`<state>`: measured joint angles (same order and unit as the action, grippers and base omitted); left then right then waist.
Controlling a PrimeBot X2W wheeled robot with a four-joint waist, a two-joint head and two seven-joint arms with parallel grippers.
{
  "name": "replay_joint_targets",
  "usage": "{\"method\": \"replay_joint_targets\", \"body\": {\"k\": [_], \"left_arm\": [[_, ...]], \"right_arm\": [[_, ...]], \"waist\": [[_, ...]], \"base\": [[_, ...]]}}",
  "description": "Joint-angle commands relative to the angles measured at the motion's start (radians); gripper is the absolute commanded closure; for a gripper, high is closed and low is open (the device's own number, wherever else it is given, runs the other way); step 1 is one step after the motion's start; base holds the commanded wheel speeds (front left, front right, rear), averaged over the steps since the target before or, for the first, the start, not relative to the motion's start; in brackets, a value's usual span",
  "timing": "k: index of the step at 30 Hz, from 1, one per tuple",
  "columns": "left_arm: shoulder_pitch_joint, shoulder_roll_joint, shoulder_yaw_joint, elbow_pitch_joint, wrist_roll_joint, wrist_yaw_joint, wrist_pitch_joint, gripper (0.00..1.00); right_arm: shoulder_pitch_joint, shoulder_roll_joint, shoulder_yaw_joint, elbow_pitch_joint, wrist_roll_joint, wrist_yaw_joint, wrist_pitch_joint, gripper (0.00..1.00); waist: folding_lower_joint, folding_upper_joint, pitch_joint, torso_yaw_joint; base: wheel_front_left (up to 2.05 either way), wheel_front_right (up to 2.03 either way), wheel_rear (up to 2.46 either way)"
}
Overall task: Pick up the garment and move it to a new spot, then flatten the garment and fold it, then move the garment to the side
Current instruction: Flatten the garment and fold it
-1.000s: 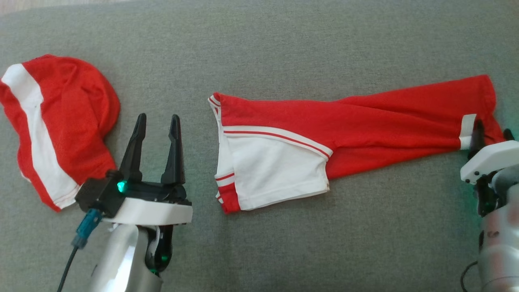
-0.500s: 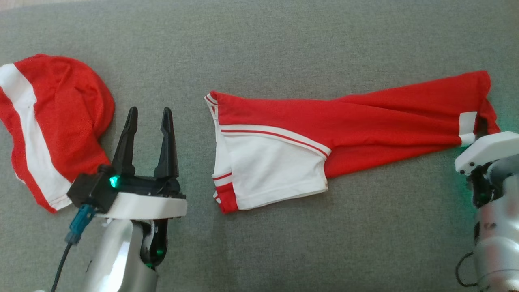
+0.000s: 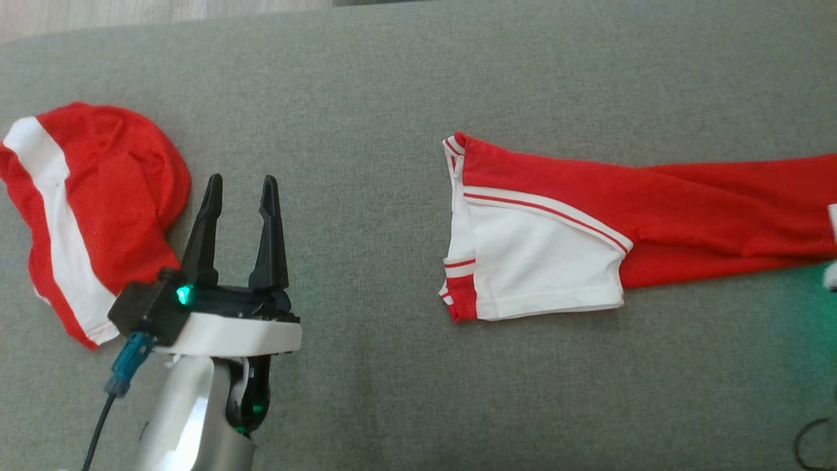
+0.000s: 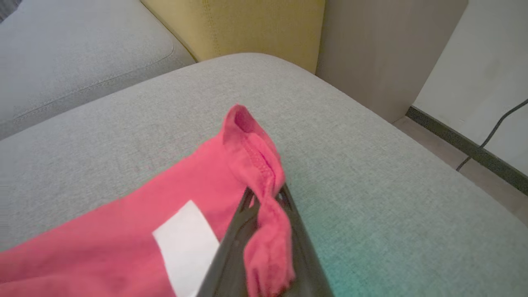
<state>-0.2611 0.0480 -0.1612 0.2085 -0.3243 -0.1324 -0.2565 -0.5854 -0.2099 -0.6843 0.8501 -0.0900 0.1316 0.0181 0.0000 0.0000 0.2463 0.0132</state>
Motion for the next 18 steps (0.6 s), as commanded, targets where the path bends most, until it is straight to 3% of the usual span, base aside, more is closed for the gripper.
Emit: {"method": "replay_joint_targets", "body": {"k": [1,5,10,18], "left_arm": [[-0.009,0.004,0.032,-0.029,0.002,0.002,-0.005,0.00],[0.005,0.003,0.034,-0.028,-0.001,0.002,-0.005,0.00],[0.034,0.003,0.047,-0.029,-0.008,0.002,-0.005,0.00],[0.069,0.003,0.052,-0.032,-0.012,0.002,-0.005,0.00]], "right_arm": [[-0.034,0.003,0.029,-0.039,-0.006,-0.001,-0.018,1.00],[-0.043,0.063,0.099,-0.071,0.005,-0.001,-0.037,1.00],[-0.026,0.133,0.259,-0.143,0.064,-0.001,-0.046,1.00],[0.052,0.159,0.543,-0.274,0.242,-0.001,-0.014,1.00]], "waist": [[0.0000,0.0000,-0.014,-0.002],[0.0000,0.0000,-0.049,-0.001],[0.0000,0.0000,-0.109,0.006],[0.0000,0.0000,-0.171,0.045]], "base": [[0.00,0.00,0.00],[0.00,0.00,0.00],[0.00,0.00,0.00],[0.00,0.00,0.00]]}}
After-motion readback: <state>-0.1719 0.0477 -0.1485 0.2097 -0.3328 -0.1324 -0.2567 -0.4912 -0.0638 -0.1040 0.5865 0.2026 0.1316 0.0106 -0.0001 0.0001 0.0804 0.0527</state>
